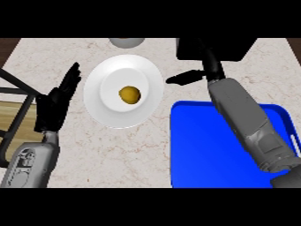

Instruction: Pick the lemon from the tray and place it in the plate

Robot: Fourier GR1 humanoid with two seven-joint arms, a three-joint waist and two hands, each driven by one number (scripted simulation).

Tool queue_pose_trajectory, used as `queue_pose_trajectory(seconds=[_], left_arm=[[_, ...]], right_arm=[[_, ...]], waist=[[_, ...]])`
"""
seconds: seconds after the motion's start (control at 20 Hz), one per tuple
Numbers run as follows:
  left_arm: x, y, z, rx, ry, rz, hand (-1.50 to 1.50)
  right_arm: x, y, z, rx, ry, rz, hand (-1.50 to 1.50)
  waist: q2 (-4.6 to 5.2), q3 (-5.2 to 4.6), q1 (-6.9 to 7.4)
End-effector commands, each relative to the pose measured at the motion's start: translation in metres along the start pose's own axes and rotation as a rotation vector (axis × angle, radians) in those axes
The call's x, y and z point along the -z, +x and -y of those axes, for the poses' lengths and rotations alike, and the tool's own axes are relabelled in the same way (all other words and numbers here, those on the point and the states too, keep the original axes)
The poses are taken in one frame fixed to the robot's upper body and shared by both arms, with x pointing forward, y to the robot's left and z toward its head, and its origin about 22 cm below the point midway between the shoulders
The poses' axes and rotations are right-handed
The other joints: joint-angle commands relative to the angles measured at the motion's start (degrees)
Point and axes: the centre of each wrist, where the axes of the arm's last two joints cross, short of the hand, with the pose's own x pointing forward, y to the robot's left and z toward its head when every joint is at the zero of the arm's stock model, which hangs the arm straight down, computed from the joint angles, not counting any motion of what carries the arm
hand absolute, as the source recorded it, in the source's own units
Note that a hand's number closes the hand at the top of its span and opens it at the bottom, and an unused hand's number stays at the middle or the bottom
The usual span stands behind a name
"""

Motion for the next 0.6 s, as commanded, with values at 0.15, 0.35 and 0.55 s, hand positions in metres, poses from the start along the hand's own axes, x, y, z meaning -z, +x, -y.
queue_pose_trajectory(seconds=[0.15, 0.35, 0.55], left_arm=[[-0.009, -0.001, -0.006, 0.005, 0.004, 0.007, 0.00], [-0.008, -0.005, -0.004, 0.003, 0.002, -0.001, 0.00], [-0.005, -0.001, -0.002, 0.008, -0.001, -0.002, 0.00]], right_arm=[[-0.005, -0.023, 0.047, 0.007, 0.011, 0.018, -1.50], [-0.003, -0.022, 0.070, 0.025, 0.029, 0.009, -1.50], [-0.022, -0.049, 0.083, 0.019, 0.004, -0.003, -1.50]], waist=[[-0.13, 0.00, -0.03], [-0.03, 0.00, 0.04], [0.16, 0.04, 0.38]])
